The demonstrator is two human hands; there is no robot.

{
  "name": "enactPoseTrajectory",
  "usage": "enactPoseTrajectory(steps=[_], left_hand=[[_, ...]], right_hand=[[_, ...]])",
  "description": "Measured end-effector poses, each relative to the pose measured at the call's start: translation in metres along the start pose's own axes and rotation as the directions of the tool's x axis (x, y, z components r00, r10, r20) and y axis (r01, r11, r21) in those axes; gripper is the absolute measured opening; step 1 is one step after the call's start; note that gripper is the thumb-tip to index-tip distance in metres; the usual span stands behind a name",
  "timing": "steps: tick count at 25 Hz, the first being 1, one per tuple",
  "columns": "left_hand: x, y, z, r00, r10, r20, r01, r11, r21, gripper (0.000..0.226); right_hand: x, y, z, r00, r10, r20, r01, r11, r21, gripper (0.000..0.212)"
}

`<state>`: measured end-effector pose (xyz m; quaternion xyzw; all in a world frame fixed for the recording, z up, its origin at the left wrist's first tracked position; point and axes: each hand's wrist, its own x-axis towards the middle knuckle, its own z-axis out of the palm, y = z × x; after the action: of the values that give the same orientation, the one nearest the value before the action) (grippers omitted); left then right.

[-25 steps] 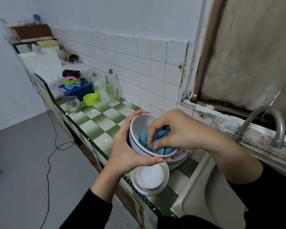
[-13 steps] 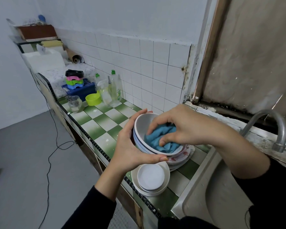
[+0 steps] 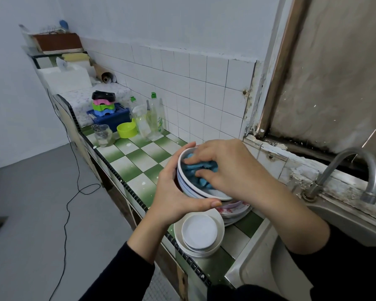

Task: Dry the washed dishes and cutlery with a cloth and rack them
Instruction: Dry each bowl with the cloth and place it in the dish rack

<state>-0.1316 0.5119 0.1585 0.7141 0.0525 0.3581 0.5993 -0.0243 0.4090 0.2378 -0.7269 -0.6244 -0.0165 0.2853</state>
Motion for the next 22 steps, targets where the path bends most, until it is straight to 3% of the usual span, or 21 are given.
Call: enactPoseTrajectory(steps=[2, 4, 6, 8, 10, 12, 14, 15, 17, 19, 22], left_hand=[[0.0, 0.005, -0.005, 0.999, 0.008, 0.035, -0.007, 0.999, -0.033, 0.113], [0.001, 0.009, -0.016, 0.997, 0.055, 0.057, -0.054, 0.998, -0.012, 0.115], [0.004, 0.012, -0.024, 0.994, 0.092, 0.063, -0.096, 0.994, 0.059, 0.113], [0.005, 0.015, -0.024, 0.995, 0.078, 0.057, -0.084, 0.991, 0.107, 0.111], [0.006, 0.018, -0.021, 0.997, 0.012, 0.07, -0.02, 0.994, 0.11, 0.106], [0.009, 0.019, -0.024, 0.991, -0.049, 0.123, 0.038, 0.995, 0.087, 0.096], [0.01, 0.02, -0.031, 0.983, -0.09, 0.158, 0.078, 0.994, 0.076, 0.092], [0.009, 0.02, -0.034, 0.985, -0.101, 0.142, 0.09, 0.993, 0.079, 0.095], [0.006, 0.017, -0.038, 0.993, -0.077, 0.085, 0.068, 0.993, 0.102, 0.103], [0.003, 0.011, -0.039, 0.997, -0.043, 0.067, 0.034, 0.991, 0.127, 0.106], [-0.003, 0.005, -0.037, 0.996, -0.042, 0.073, 0.031, 0.988, 0.15, 0.106]], right_hand=[[-0.004, -0.002, -0.001, 0.999, 0.024, 0.04, -0.036, 0.936, 0.349, 0.034], [-0.007, -0.001, -0.016, 0.967, -0.075, 0.244, -0.064, 0.854, 0.516, 0.037], [-0.004, 0.008, -0.03, 0.885, -0.219, 0.411, 0.038, 0.914, 0.404, 0.037], [0.005, 0.02, -0.033, 0.857, -0.278, 0.434, 0.283, 0.958, 0.056, 0.039], [0.013, 0.026, -0.024, 0.865, -0.385, 0.322, 0.462, 0.862, -0.207, 0.04], [0.017, 0.029, -0.012, 0.8, -0.569, 0.191, 0.6, 0.752, -0.273, 0.033], [0.018, 0.032, -0.003, 0.754, -0.638, 0.158, 0.652, 0.695, -0.303, 0.027], [0.019, 0.032, -0.001, 0.771, -0.608, 0.19, 0.635, 0.709, -0.306, 0.027], [0.02, 0.024, -0.006, 0.838, -0.399, 0.372, 0.507, 0.821, -0.262, 0.033], [0.02, 0.018, -0.017, 0.813, -0.215, 0.542, 0.326, 0.938, -0.118, 0.033], [0.017, 0.018, -0.024, 0.8, -0.143, 0.583, 0.115, 0.99, 0.085, 0.032]])
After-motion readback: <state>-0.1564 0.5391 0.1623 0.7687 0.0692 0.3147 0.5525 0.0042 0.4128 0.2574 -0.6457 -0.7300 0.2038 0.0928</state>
